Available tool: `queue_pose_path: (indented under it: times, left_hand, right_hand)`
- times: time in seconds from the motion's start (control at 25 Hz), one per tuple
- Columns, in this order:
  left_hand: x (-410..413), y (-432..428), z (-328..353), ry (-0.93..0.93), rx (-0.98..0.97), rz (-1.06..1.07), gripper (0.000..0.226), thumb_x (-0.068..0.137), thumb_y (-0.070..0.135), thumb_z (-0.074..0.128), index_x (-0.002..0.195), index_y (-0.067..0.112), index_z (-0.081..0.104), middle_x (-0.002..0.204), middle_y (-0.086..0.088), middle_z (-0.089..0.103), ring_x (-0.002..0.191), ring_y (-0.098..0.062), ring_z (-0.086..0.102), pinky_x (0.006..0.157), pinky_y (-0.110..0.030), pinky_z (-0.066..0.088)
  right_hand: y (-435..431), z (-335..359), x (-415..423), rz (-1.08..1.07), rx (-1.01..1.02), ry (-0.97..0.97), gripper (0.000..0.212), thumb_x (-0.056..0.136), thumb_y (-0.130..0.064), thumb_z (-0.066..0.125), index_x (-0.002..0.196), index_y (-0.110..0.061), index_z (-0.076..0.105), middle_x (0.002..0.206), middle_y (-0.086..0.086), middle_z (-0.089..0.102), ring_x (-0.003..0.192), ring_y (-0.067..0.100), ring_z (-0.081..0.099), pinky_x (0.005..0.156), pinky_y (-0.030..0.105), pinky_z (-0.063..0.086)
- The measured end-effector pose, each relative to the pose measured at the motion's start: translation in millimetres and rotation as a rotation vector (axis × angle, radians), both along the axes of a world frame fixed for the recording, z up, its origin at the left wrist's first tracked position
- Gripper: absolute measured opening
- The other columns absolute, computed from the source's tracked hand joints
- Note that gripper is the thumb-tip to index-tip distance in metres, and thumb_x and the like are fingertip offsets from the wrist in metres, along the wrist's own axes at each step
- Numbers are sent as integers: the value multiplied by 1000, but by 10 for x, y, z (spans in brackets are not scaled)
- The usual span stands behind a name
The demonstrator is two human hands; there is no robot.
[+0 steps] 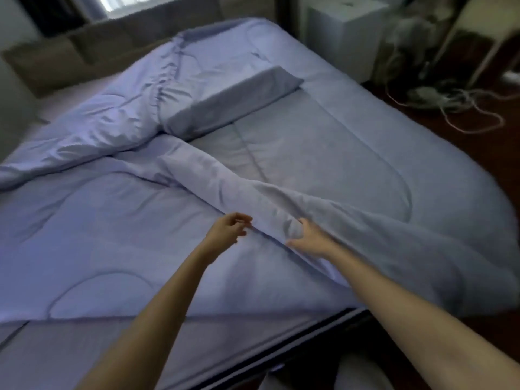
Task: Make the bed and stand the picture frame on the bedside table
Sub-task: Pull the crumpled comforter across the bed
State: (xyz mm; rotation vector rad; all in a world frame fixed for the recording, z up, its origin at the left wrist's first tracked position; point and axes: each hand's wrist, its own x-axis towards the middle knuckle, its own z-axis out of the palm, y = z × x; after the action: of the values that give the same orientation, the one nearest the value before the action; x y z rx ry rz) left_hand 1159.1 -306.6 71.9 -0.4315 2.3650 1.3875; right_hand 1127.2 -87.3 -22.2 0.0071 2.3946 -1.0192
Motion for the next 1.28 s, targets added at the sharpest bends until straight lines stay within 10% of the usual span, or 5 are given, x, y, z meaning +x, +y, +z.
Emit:
queue_pose_path:
  times: [0.28,0.48,0.76,1.0,1.28]
  left_hand:
    - [-396,161,-498,51,-396,-2,79,85,47,60,148,20,20,154,-19,16,141,-37,22,113,-48,25]
    - [-439,-264,-679,35,-895,-16,80,84,55,55,149,37,11,160,-8,-14,145,-38,-12,104,-74,8]
    - [405,-1360,-650,-57,-883,-69,42,88,13,54,131,14,54,138,-23,50,122,-43,48,106,-44,37]
    - [1795,-1362,-127,94,-888,365,43,80,9,60,122,16,62,122,-29,53,106,-45,55,93,-48,45]
    - [4247,-1354,-384,-92,-904,867,43,76,8,66,115,-6,55,117,-34,53,105,-48,52,86,-49,45]
  right_hand:
    - [-226,343,633,250,14,133,39,77,-22,54,114,-19,64,118,6,68,110,23,61,86,27,47]
    - [-32,659,1224,485,-100,-337,27,64,-2,55,76,-24,66,49,-19,55,57,2,50,54,22,43]
    - [350,239,1782,713,121,-729,43,69,7,65,110,-7,68,71,-6,65,84,22,56,75,30,47]
    - [567,-67,2132,682,262,-358,35,67,-11,65,100,-21,66,86,8,68,71,24,61,57,26,45]
    - [-121,-376,2511,723,244,-31,28,85,-25,54,110,-19,67,115,6,67,109,26,61,92,32,46]
